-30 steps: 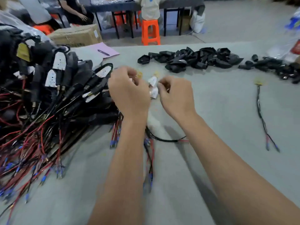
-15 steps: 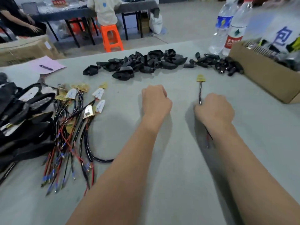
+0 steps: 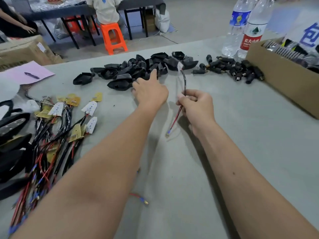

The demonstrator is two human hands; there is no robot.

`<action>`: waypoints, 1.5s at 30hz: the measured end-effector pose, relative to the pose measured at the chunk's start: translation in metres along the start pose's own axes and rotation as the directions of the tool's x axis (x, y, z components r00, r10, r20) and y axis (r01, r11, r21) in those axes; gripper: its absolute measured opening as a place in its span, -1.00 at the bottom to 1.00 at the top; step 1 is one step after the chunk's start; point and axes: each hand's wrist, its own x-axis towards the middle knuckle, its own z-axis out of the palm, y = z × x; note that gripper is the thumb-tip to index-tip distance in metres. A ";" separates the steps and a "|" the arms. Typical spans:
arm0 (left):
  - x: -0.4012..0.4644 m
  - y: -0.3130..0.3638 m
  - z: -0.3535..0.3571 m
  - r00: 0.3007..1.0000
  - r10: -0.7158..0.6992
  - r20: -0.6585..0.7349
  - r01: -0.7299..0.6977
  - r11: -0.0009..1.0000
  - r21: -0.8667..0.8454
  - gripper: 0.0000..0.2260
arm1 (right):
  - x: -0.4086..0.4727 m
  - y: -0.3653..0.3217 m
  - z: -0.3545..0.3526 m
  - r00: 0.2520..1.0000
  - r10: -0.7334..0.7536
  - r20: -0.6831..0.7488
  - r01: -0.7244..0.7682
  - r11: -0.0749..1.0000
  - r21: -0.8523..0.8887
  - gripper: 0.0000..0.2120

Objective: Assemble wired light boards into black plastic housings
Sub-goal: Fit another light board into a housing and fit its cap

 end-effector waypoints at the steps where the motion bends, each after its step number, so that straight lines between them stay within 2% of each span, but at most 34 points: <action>1: 0.009 -0.002 0.002 1.000 -0.008 0.012 0.008 1.000 0.004 -0.47 | 0.000 0.002 -0.001 1.000 -0.029 0.010 0.029 0.999 0.018 -0.84; 3: 0.020 -0.005 0.006 1.000 -0.014 0.022 0.014 1.000 -0.014 -0.53 | 0.000 0.004 -0.003 0.997 -0.063 0.046 0.060 0.996 0.061 -0.95; 5: 0.022 -0.004 0.009 1.000 -0.005 -0.017 0.004 1.000 -0.026 -0.59 | -0.002 0.004 -0.004 0.996 -0.065 0.067 0.058 0.993 0.100 -0.85; 7: 0.020 -0.001 0.010 0.999 -0.005 -0.054 0.004 1.000 -0.016 -0.55 | -0.002 0.003 -0.004 0.995 -0.072 0.069 0.066 0.994 0.084 -0.79; 11: 0.006 -0.005 0.004 0.996 0.011 -0.084 -0.014 0.999 -0.034 -0.53 | -0.001 0.006 -0.004 0.993 -0.111 0.037 0.108 0.991 0.075 -0.81; 14: -0.015 -0.014 -0.008 0.993 0.072 -0.090 -0.085 0.985 -0.152 -0.67 | -0.002 0.005 -0.006 0.994 -0.096 0.048 0.090 0.990 0.112 -0.90; 16: -0.037 -0.023 -0.019 0.993 0.074 -0.093 -0.094 0.965 -0.245 -0.74 | -0.004 0.003 -0.008 0.991 -0.087 0.104 0.070 0.985 0.160 -0.89; 21: -0.100 -0.053 -0.042 0.997 -0.012 -0.071 -0.026 0.863 -0.504 -0.70 | -0.021 -0.003 -0.009 0.975 -0.040 0.217 -0.023 0.960 0.280 -0.82; 24: -0.132 -0.068 -0.049 0.997 0.024 -0.076 -0.062 0.825 -0.561 -0.53 | -0.038 -0.003 -0.005 0.964 -0.001 0.265 -0.096 0.932 0.350 -0.83; 29: -0.163 -0.077 -0.051 0.992 0.085 -0.093 -0.124 0.793 -0.596 -0.38 | -0.068 0.004 0.001 0.966 -0.042 0.256 -0.020 0.972 0.234 -0.86; 35: -0.162 -0.083 -0.049 0.989 0.079 -0.123 -0.137 0.789 -0.599 -0.47 | -0.081 0.009 0.005 0.976 -0.130 0.175 0.110 0.987 0.121 -0.90; 38: -0.163 -0.079 -0.045 0.984 0.126 -0.123 -0.176 0.770 -0.614 -0.50 | -0.082 0.010 0.007 0.978 -0.140 0.155 0.122 0.986 0.117 -0.88; 40: -0.164 -0.075 -0.043 0.976 0.164 -0.145 -0.219 0.750 -0.624 -0.51 | -0.082 0.010 0.006 0.977 -0.165 0.131 0.161 0.986 0.039 -0.87; 42: -0.163 -0.073 -0.041 0.970 0.184 -0.159 -0.243 0.741 -0.626 -0.53 | -0.081 0.012 0.005 0.972 -0.172 0.159 0.174 0.985 -0.003 -0.85; 45: -0.162 -0.074 -0.041 0.975 0.172 -0.138 -0.220 0.740 -0.635 -0.53 | -0.083 0.014 0.007 0.951 -0.136 0.279 0.135 0.991 0.023 -0.86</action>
